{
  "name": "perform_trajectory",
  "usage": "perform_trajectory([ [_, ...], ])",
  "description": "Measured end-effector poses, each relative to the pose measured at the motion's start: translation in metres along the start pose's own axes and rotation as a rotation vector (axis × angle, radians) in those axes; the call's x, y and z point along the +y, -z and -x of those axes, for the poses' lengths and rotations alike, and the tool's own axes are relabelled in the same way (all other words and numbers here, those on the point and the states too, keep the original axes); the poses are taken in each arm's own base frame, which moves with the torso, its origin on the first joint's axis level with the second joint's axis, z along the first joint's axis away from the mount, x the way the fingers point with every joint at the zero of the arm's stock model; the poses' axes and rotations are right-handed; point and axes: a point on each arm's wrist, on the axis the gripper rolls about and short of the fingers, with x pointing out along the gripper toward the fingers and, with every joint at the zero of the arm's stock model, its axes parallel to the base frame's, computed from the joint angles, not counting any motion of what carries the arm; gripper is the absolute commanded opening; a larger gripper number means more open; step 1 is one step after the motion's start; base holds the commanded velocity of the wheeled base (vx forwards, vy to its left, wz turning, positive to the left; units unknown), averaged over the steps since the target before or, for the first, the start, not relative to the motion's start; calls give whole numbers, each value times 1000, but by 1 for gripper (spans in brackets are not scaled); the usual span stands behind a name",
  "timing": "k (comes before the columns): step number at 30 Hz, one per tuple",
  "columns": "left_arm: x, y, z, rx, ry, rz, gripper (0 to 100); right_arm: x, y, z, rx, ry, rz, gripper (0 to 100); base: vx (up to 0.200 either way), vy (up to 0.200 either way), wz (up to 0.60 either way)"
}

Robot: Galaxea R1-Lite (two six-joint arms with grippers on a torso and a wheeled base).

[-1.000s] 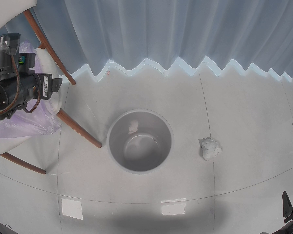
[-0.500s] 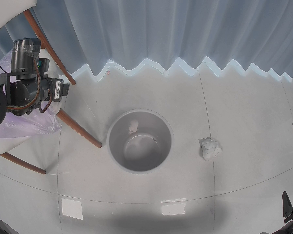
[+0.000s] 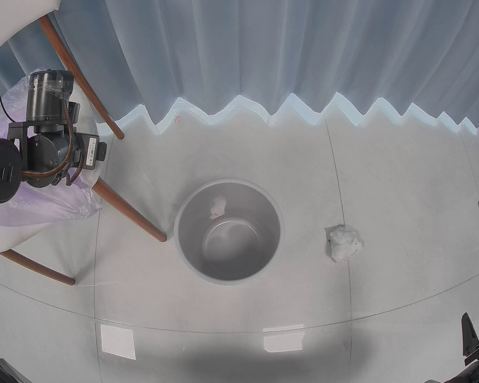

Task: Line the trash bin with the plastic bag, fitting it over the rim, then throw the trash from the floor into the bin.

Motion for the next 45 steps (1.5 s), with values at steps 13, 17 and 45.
perform_trajectory([
  [13,1,4,-2,-13,0,13,0,0,0,0,0,0,0,100,0,0,0],
  [17,6,5,4,-20,1,19,0,0,0,0,0,0,0,100,0,0,0],
  [45,54,14,46,-154,87,16,100,0,0,0,0,0,0,100,0,0,0],
])
